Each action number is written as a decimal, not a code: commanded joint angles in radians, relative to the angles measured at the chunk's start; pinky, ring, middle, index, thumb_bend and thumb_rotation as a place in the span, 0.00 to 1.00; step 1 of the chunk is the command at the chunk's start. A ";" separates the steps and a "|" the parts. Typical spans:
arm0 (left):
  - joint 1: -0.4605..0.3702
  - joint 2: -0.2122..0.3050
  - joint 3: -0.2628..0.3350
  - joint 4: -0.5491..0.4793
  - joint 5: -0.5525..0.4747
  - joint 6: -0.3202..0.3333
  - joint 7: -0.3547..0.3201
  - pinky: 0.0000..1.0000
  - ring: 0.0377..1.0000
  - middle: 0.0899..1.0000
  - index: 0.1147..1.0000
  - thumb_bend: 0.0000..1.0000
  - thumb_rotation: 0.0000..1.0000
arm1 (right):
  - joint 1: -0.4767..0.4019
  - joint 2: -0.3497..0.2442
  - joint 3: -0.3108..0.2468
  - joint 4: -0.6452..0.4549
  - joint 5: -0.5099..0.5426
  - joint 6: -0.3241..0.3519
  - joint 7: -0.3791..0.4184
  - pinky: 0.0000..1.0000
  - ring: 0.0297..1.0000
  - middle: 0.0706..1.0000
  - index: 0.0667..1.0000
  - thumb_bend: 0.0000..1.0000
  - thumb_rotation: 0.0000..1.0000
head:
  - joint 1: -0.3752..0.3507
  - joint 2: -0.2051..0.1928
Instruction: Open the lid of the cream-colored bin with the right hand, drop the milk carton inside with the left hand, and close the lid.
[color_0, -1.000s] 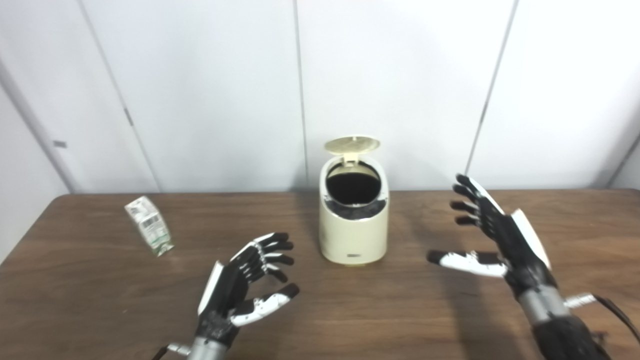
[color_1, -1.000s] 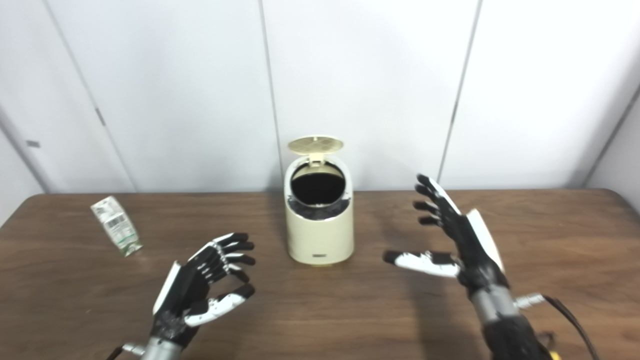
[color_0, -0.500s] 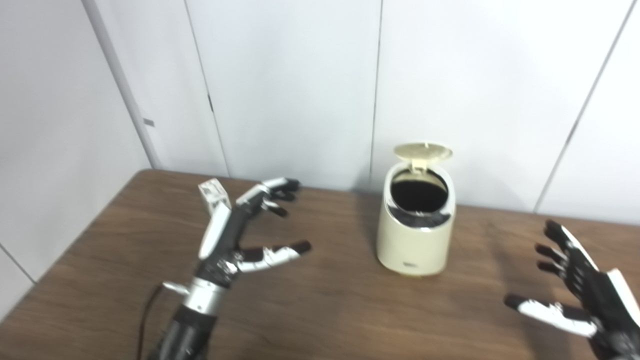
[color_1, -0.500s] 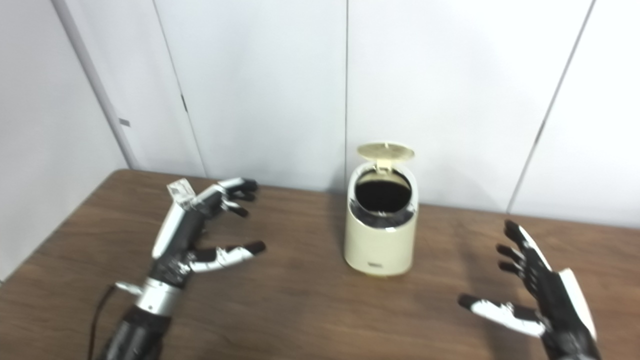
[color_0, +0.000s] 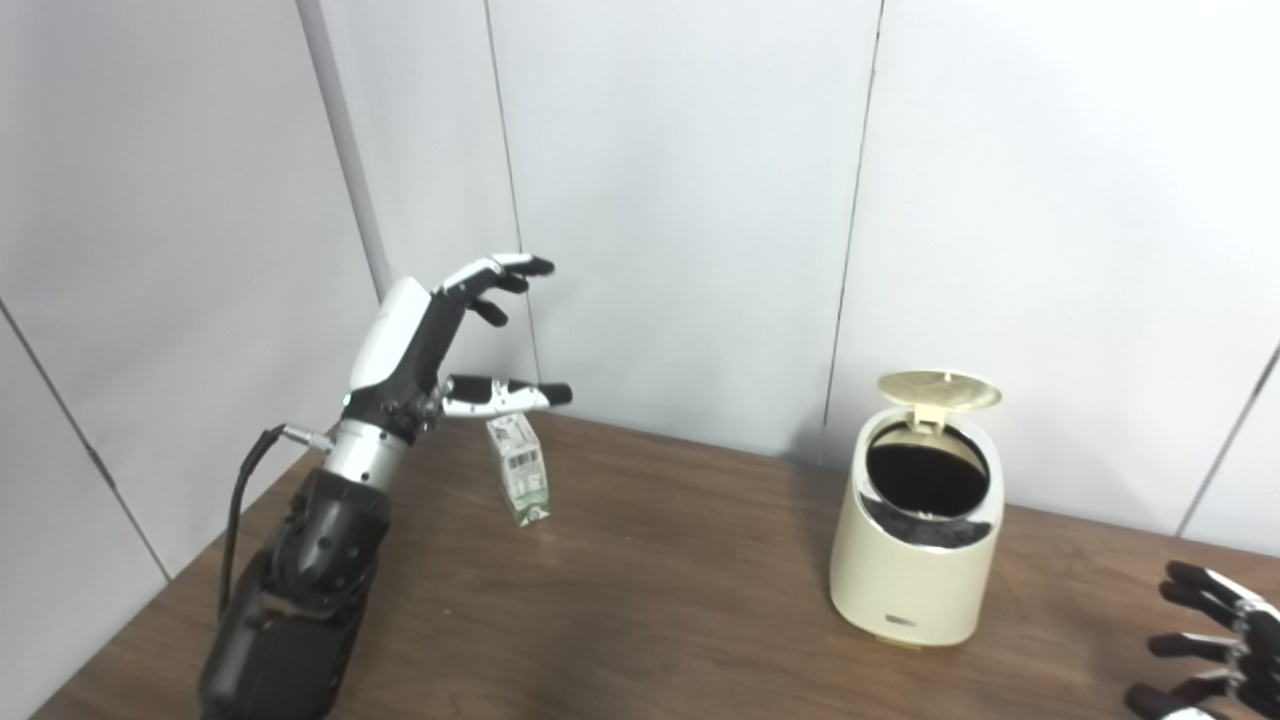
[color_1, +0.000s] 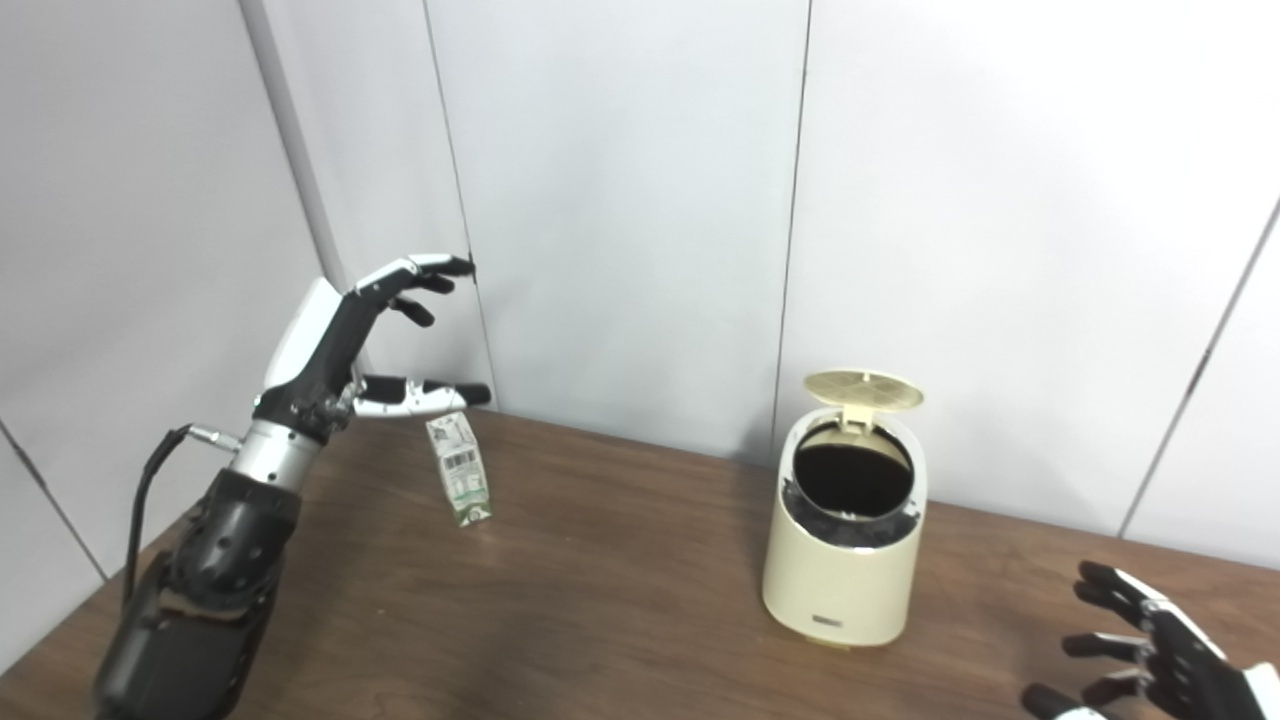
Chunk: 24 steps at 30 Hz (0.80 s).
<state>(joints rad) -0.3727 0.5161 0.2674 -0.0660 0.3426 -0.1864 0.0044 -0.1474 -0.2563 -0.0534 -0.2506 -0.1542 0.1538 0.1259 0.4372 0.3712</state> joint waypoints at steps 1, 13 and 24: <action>-0.042 0.028 0.014 0.028 0.000 -0.059 0.054 0.54 0.72 0.77 0.76 0.90 0.18 | -0.033 -0.021 -0.005 -0.024 0.003 -0.016 -0.001 0.42 0.62 0.78 0.78 1.00 0.49 | -0.001 0.000; -0.077 0.038 0.016 0.264 -0.065 -0.072 0.090 0.69 0.79 0.80 0.79 1.00 0.23 | -0.028 -0.042 -0.015 -0.029 0.019 -0.026 -0.002 0.39 0.59 0.76 0.76 1.00 0.51 | -0.010 0.010; -0.060 -0.012 -0.016 0.358 -0.119 -0.004 0.090 0.77 0.82 0.83 0.87 1.00 0.33 | -0.027 -0.080 -0.028 -0.014 0.032 -0.040 0.005 0.35 0.55 0.73 0.73 1.00 0.53 | -0.001 0.018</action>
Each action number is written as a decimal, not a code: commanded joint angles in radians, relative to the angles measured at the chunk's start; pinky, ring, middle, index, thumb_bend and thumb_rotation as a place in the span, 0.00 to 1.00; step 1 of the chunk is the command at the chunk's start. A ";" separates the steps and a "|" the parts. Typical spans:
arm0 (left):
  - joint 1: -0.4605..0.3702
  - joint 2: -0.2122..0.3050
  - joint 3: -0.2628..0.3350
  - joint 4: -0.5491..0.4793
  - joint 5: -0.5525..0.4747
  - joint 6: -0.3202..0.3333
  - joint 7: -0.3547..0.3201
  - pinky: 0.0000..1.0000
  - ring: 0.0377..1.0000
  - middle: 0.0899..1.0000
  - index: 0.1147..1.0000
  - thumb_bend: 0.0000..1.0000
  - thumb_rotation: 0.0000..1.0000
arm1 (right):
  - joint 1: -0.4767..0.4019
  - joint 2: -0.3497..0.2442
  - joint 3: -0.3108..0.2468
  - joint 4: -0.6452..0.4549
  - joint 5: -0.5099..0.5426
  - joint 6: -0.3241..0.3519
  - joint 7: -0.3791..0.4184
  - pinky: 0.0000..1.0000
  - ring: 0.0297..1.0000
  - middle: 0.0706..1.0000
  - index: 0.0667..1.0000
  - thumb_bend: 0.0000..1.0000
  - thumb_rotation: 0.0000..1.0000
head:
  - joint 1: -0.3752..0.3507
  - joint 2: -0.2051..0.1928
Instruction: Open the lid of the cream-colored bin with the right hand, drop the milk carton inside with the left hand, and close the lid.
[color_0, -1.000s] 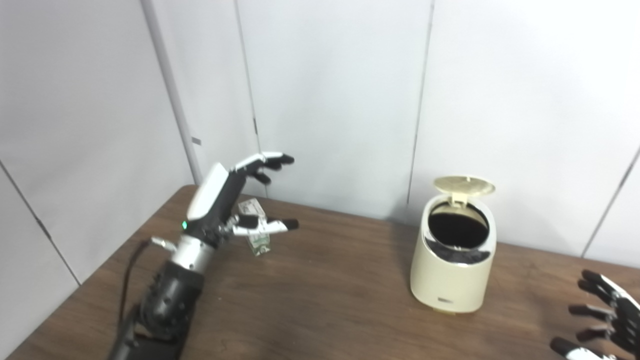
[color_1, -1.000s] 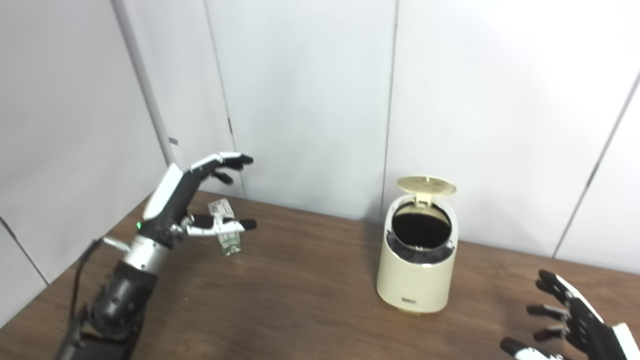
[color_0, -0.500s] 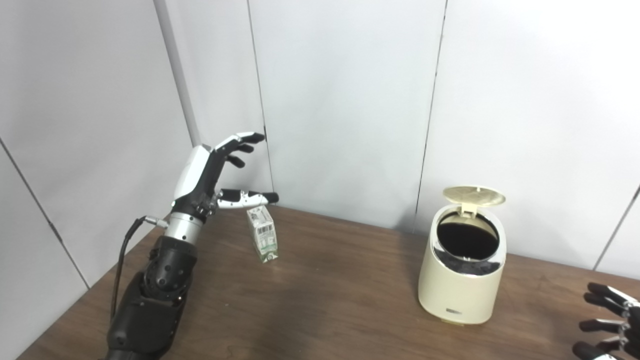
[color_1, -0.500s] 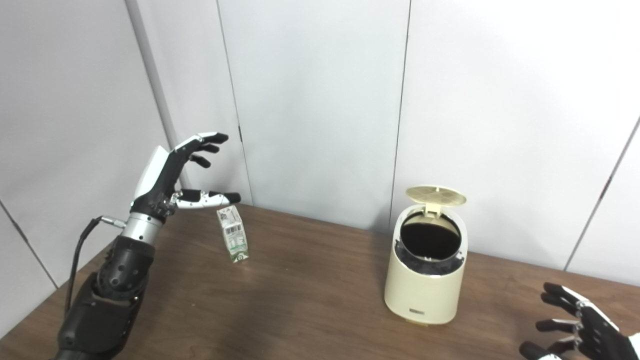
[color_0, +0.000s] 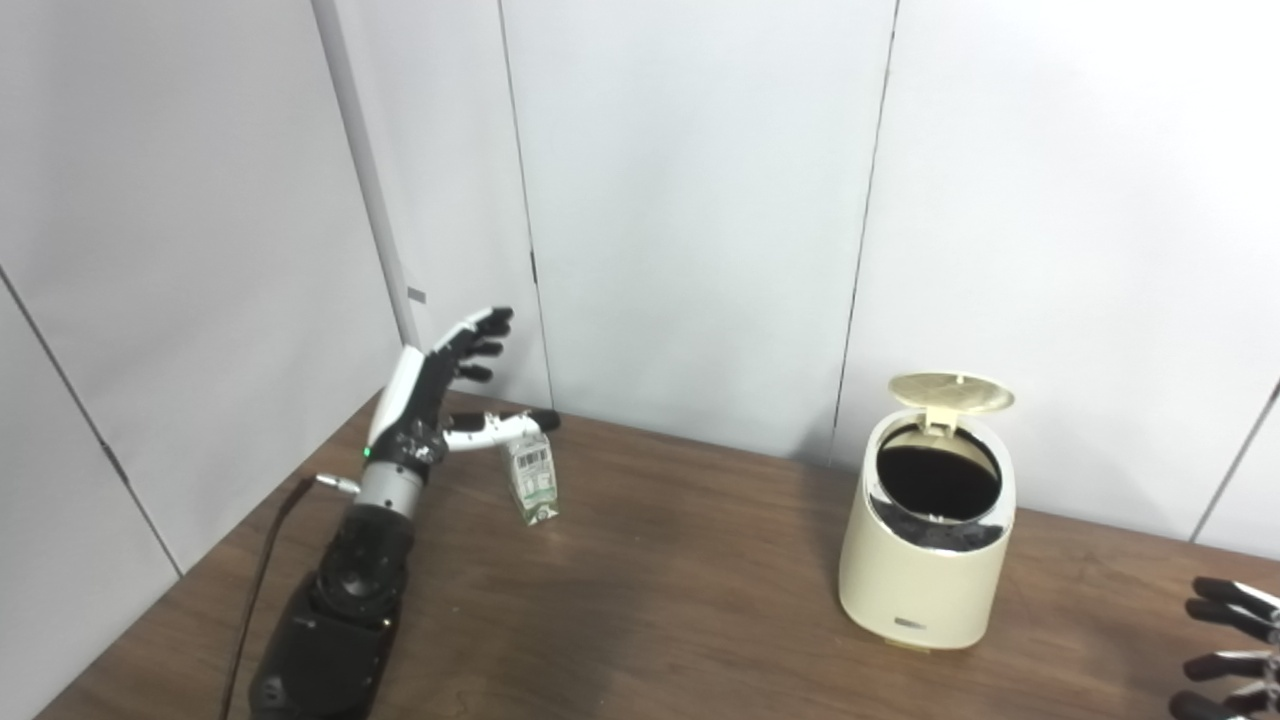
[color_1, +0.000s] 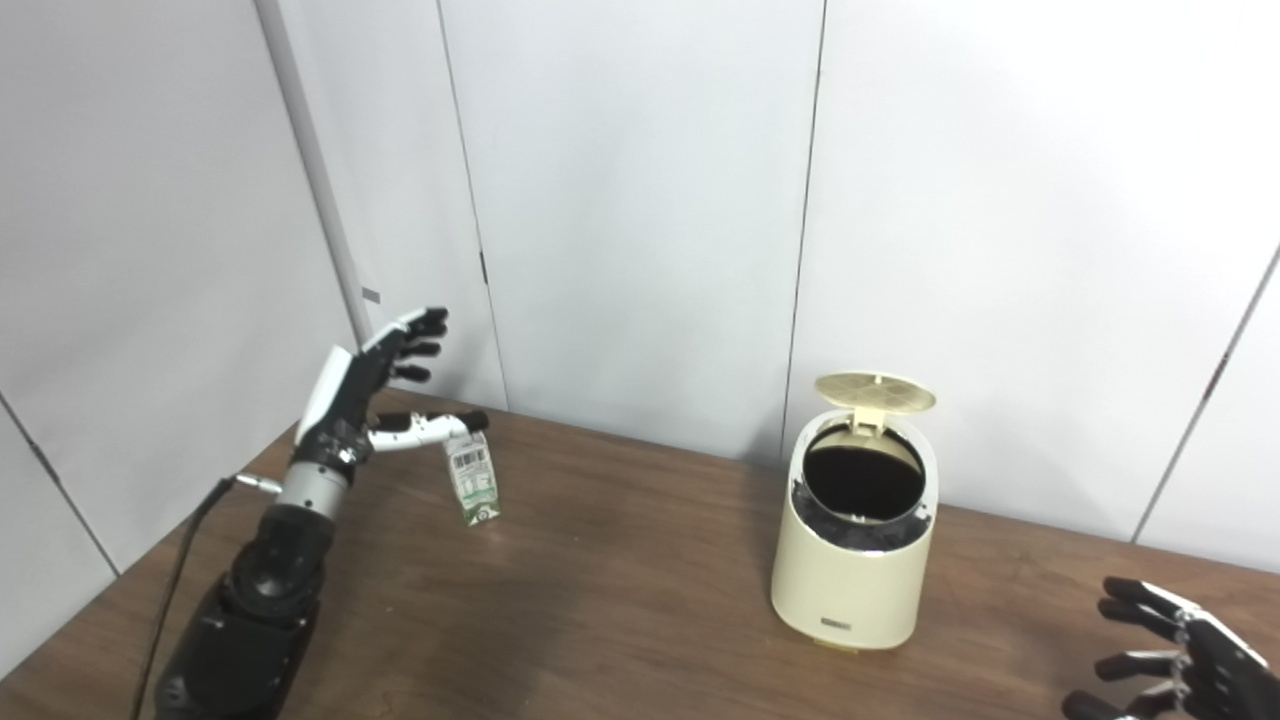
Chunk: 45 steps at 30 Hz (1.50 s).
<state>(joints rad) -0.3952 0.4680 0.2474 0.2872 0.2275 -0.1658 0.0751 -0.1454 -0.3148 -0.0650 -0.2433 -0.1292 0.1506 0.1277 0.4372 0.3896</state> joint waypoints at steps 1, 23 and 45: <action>-0.041 0.035 0.000 0.022 -0.007 -0.031 0.020 0.78 0.83 0.83 0.87 1.00 0.33 | -0.030 -0.025 -0.017 -0.019 0.010 -0.036 0.002 0.35 0.54 0.73 0.72 1.00 0.53 | 0.001 0.001; -0.055 -0.003 -0.037 0.238 -0.016 -0.123 0.105 0.76 0.83 0.84 0.89 1.00 0.37 | -0.020 -0.048 -0.029 -0.045 0.023 0.006 0.024 0.33 0.51 0.70 0.69 1.00 0.56 | 0.003 0.022; -0.109 -0.058 -0.022 0.363 -0.043 -0.162 0.291 0.57 0.63 0.66 0.72 0.92 0.14 | -0.012 -0.066 -0.019 -0.070 0.023 0.074 0.059 0.27 0.47 0.62 0.63 1.00 0.57 | -0.004 0.041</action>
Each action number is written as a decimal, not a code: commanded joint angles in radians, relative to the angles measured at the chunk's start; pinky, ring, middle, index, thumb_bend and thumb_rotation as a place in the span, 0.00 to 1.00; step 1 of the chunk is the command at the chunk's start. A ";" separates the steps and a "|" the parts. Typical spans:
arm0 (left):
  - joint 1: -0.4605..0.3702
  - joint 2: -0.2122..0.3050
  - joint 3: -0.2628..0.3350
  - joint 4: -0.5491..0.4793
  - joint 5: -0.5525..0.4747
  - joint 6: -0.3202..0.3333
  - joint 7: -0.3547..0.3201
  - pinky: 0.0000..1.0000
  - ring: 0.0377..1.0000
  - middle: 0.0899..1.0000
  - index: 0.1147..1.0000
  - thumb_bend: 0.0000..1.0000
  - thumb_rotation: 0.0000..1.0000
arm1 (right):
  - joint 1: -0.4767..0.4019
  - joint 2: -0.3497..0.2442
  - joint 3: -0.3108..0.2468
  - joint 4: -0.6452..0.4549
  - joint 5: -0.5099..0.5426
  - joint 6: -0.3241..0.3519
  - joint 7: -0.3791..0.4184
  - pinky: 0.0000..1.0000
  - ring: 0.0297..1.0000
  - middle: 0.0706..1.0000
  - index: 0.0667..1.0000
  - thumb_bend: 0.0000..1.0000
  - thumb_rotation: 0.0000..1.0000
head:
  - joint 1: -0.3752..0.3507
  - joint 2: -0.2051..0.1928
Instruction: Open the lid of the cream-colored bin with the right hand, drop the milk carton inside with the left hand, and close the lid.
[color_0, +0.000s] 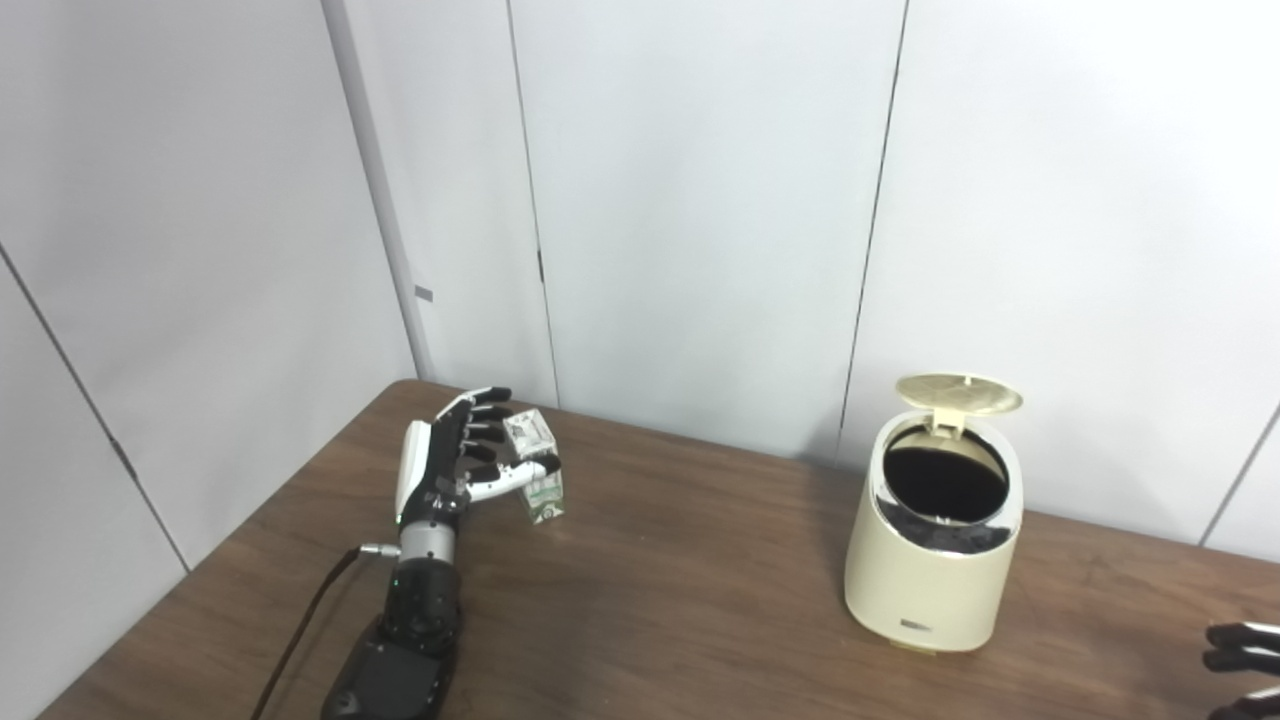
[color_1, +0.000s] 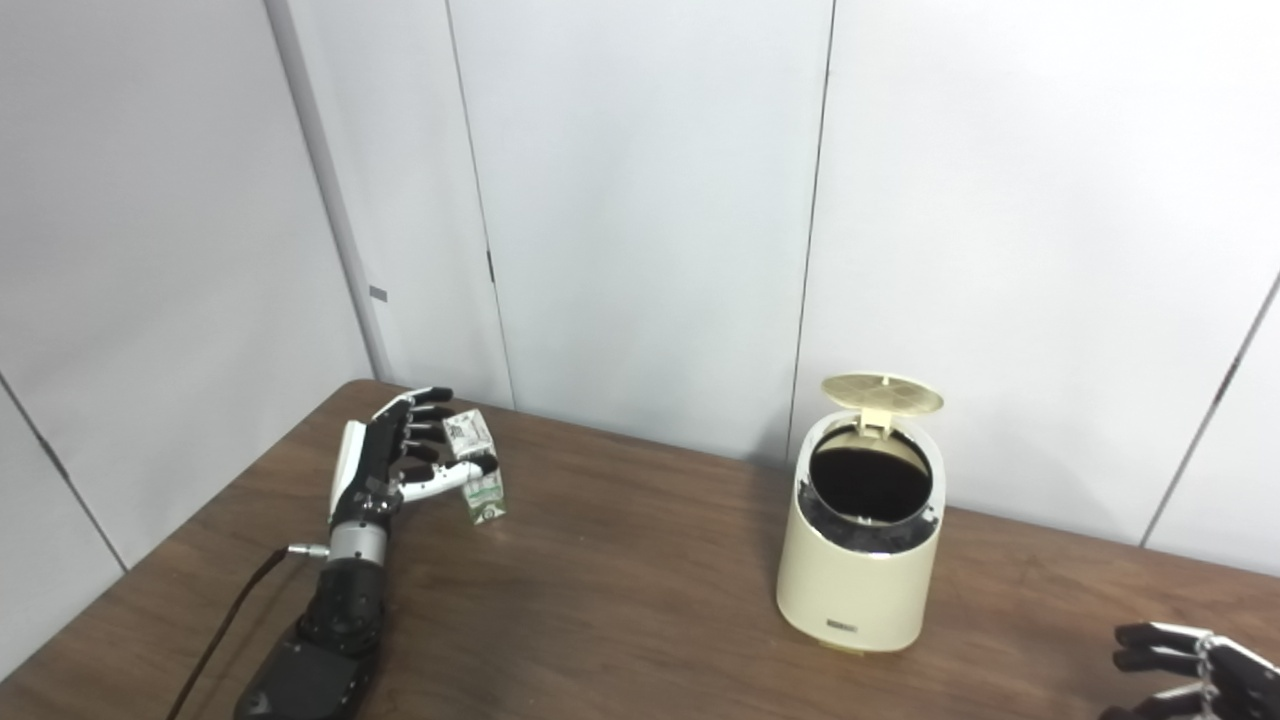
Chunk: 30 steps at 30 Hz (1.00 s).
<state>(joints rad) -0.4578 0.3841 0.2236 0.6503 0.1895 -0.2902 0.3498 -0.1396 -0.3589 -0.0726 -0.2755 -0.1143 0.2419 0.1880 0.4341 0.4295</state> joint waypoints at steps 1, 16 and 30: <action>-0.047 0.026 0.001 0.007 -0.008 -0.042 0.015 0.57 0.64 0.67 0.72 0.92 0.15 | -0.016 -0.022 -0.013 -0.037 0.009 -0.022 -0.001 0.27 0.47 0.62 0.63 1.00 0.57 | -0.002 0.001; -0.058 0.013 -0.016 0.068 -0.013 -0.056 0.027 0.55 0.61 0.64 0.66 0.95 0.13 | -0.003 -0.037 -0.026 -0.047 0.020 -0.028 0.005 0.30 0.49 0.64 0.64 1.00 0.60 | -0.001 0.015; -0.055 -0.004 -0.023 0.078 -0.016 -0.069 0.062 0.54 0.58 0.59 0.57 0.94 0.09 | 0.009 -0.036 -0.026 -0.060 0.021 -0.027 0.002 0.32 0.50 0.65 0.65 1.00 0.59 | 0.001 0.025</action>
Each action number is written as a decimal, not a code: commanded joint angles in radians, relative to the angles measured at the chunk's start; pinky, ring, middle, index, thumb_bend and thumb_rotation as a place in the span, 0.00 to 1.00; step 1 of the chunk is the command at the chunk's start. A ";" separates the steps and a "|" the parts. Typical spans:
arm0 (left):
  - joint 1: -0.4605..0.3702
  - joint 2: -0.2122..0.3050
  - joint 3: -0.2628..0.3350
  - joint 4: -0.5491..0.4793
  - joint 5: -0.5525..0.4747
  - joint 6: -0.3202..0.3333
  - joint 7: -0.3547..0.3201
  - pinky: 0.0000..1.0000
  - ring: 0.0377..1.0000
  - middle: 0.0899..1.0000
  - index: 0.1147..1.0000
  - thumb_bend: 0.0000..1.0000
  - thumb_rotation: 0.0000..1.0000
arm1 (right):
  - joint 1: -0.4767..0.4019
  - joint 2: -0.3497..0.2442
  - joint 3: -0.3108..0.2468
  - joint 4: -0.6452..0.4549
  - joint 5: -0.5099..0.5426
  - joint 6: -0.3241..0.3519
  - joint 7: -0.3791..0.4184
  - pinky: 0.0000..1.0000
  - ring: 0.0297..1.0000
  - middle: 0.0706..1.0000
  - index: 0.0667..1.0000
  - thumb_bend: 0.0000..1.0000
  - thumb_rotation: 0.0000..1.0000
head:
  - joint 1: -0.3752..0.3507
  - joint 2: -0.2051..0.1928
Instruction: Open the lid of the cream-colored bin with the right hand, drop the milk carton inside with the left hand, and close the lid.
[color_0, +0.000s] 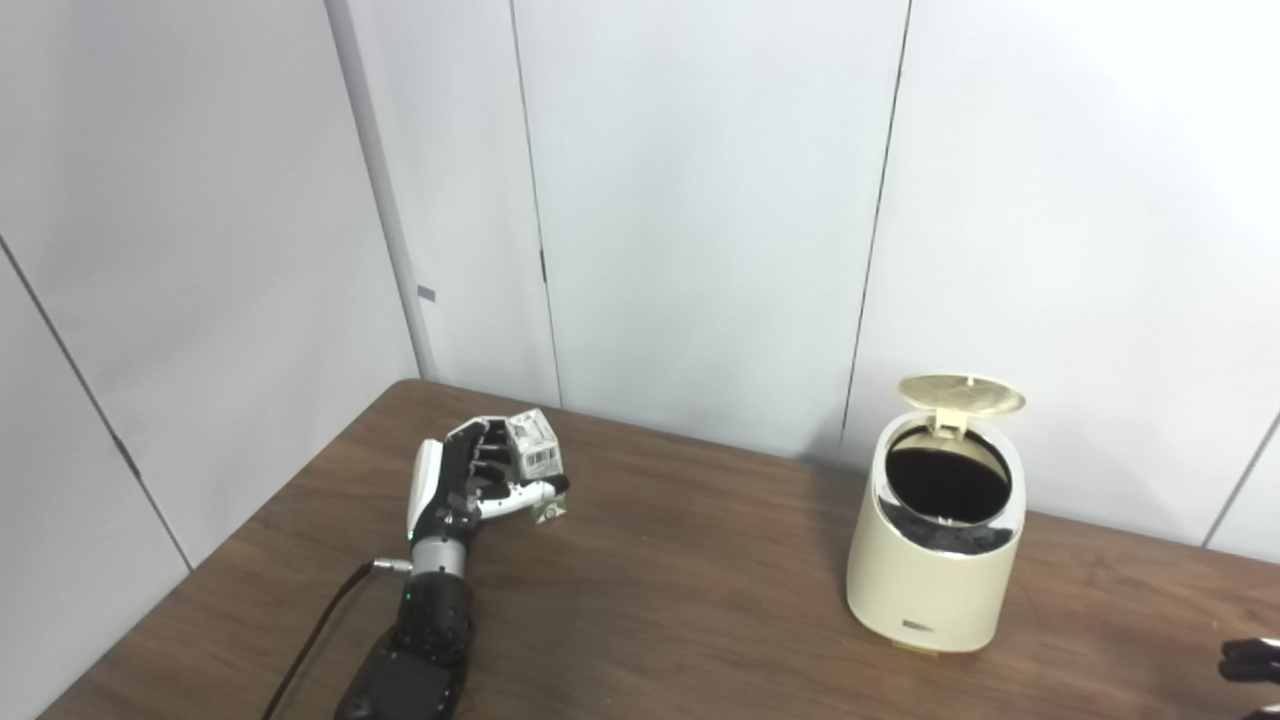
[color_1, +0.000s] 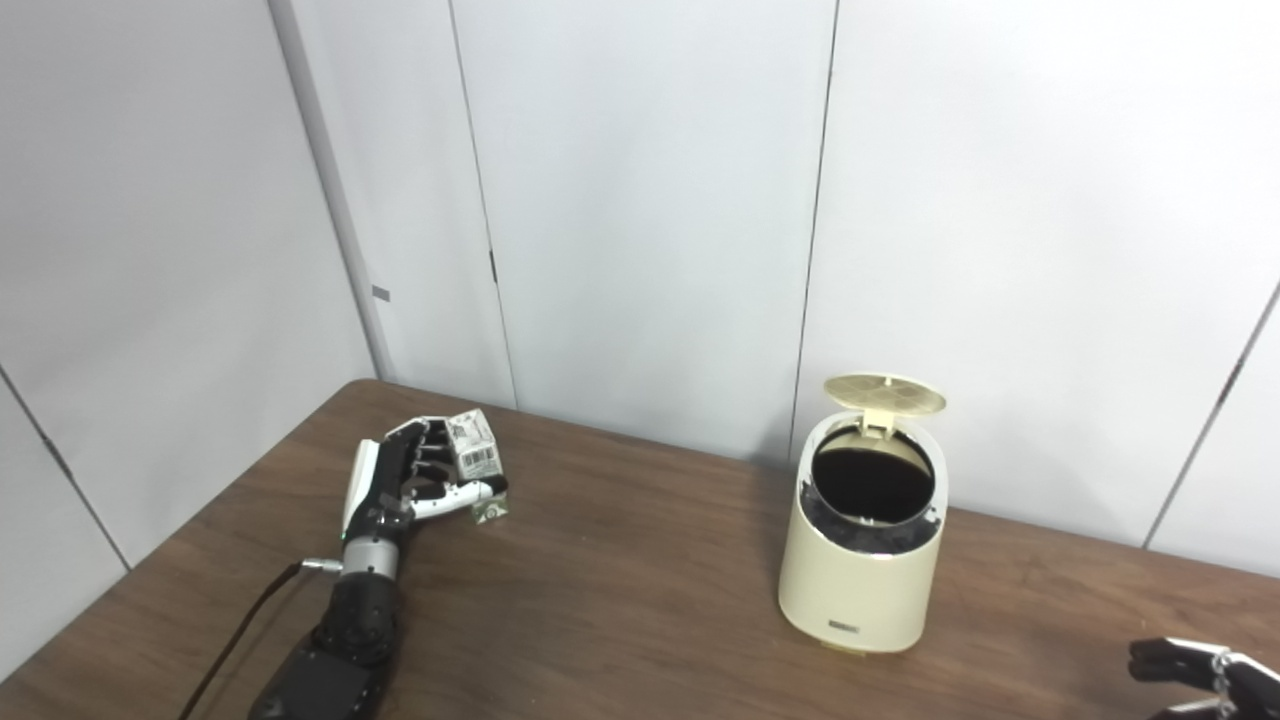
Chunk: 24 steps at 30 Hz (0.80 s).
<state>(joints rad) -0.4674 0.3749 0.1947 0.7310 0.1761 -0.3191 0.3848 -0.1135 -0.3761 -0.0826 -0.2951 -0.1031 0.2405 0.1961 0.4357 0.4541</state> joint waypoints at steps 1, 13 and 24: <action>-0.049 0.003 0.007 0.003 -0.005 -0.049 0.033 0.53 0.57 0.58 0.55 0.94 0.08 | -0.016 -0.018 -0.016 -0.041 0.010 -0.023 -0.005 0.32 0.50 0.65 0.64 1.00 0.59 | -0.001 0.000; -0.109 -0.026 0.026 0.090 -0.036 -0.140 0.109 0.41 0.45 0.43 0.44 0.53 0.00 | 0.006 -0.020 -0.023 -0.047 0.016 -0.032 -0.007 0.33 0.50 0.66 0.65 1.00 0.59 | -0.005 0.004; -0.105 -0.049 0.000 0.051 -0.049 -0.147 0.072 0.41 0.46 0.44 0.42 0.52 0.00 | 0.010 -0.012 -0.017 -0.041 0.007 -0.046 -0.012 0.33 0.51 0.67 0.65 1.00 0.60 | -0.030 0.006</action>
<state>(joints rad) -0.5436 0.3212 0.2033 0.8227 0.1242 -0.4072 0.4581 -0.0828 -0.3762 -0.0905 -0.3070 -0.0989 0.2345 0.1946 0.4188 0.4602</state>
